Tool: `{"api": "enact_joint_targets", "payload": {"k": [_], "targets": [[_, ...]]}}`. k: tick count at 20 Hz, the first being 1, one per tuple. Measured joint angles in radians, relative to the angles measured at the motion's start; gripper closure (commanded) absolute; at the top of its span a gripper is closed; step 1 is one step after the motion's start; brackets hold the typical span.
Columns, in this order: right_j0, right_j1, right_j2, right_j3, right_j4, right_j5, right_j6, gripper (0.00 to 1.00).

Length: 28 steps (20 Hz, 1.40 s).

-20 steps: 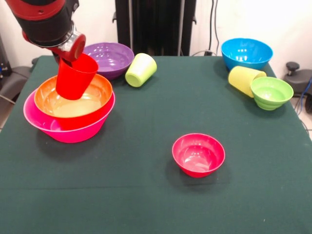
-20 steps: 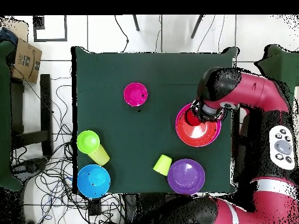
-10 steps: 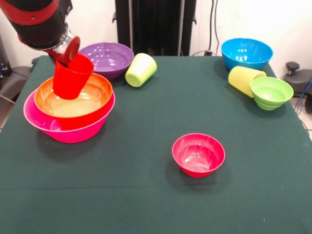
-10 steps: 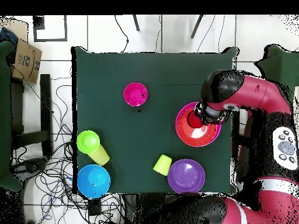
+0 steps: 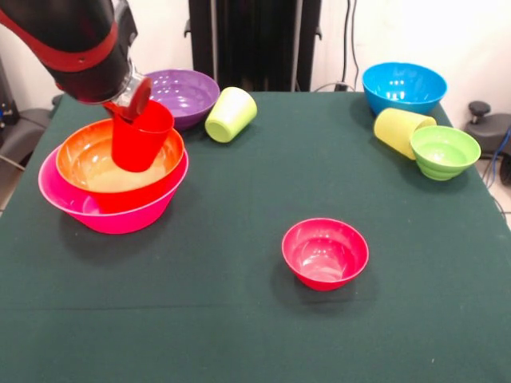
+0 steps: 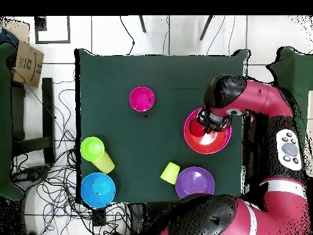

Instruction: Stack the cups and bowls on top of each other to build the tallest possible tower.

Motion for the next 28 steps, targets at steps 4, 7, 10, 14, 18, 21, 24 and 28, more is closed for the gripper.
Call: {"api": "enact_joint_targets", "payload": {"k": [4,7,10,14,18,21,24,28], "targets": [[0.0,0.011,0.007,0.0,-0.002,0.006,0.0,1.0],[0.0,0.011,0.012,0.0,-0.003,0.006,0.0,1.0],[0.0,0.011,0.014,0.0,-0.004,0.006,0.0,1.0],[-0.001,0.011,0.019,0.0,-0.005,0.006,0.0,1.0],[0.0,0.011,0.026,0.0,-0.006,0.006,0.0,1.0],[-0.001,0.011,0.03,0.0,-0.007,0.006,0.0,1.0],[0.0,0.011,0.036,0.001,-0.007,0.006,0.0,0.0],[-0.002,0.005,0.036,0.005,-0.009,0.006,0.0,0.0]]}}
